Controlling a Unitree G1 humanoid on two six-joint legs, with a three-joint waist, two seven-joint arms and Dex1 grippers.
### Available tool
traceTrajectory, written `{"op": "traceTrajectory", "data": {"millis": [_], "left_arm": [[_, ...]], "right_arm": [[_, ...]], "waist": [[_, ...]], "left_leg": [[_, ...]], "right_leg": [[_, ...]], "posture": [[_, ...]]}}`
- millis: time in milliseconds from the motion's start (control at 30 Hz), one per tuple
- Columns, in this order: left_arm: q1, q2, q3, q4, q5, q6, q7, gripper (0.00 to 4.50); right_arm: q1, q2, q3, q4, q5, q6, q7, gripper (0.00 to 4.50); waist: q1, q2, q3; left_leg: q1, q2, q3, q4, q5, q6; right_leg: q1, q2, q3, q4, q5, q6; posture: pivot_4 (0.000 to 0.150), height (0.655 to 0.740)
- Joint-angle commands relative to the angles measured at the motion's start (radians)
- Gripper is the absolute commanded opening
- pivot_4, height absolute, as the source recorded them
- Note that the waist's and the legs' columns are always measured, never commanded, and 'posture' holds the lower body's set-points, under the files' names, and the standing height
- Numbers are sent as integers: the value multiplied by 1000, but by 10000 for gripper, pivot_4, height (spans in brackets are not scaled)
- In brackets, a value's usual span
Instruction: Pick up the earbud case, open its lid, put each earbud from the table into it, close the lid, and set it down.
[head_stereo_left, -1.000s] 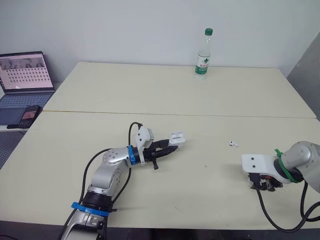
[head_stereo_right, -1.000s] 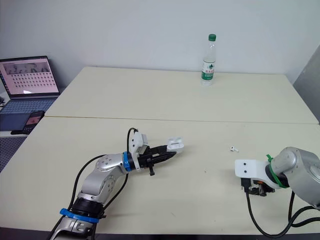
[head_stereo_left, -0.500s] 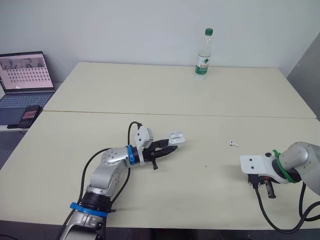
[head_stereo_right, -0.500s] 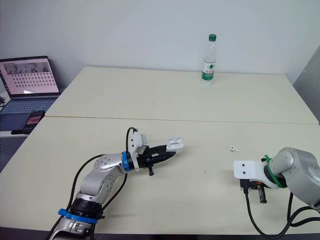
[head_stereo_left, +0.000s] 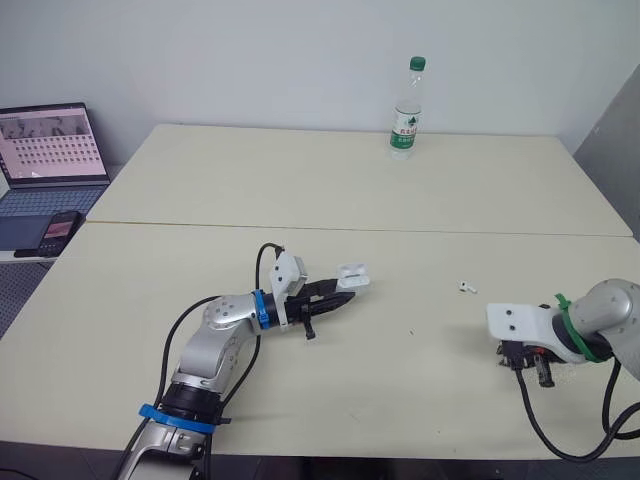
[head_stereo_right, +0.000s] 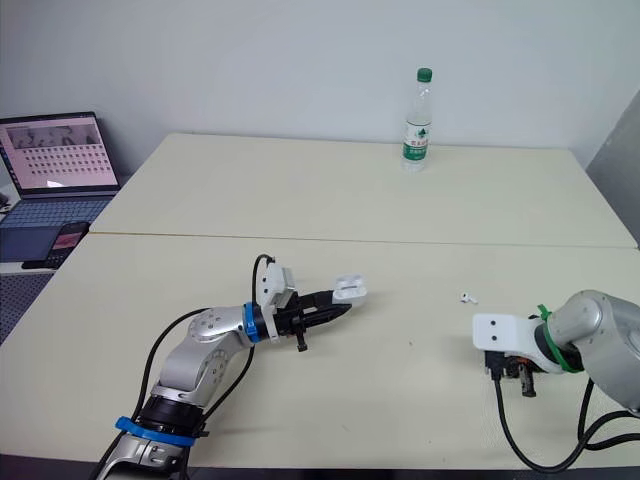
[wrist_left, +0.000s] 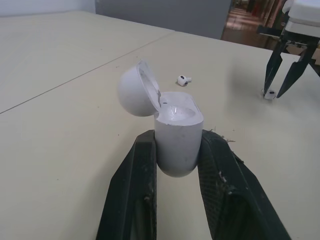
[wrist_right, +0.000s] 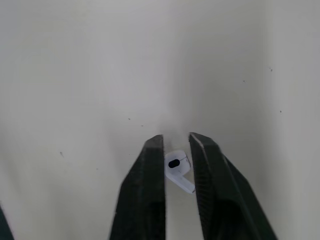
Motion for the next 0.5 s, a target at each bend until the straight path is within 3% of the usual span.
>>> {"op": "traceTrajectory", "data": {"millis": [33, 500], "left_arm": [[-18, -2, -3, -38, -9, -5, -2, 7661], [-11, 3, 0, -45, -11, -2, 2, 7661]], "right_arm": [[16, -34, -45, -10, -9, -22, -3, 20272], [51, -18, -14, 110, -115, -242, 0, 20272]], "waist": [[0, 0, 0], [0, 0, 0]], "left_leg": [[0, 0, 0, 0, 0, 0], [0, 0, 0, 0, 0, 0]], "right_leg": [[0, 0, 0, 0, 0, 0], [0, 0, 0, 0, 0, 0]], "posture": [[1500, 7362], [1500, 7362]]}}
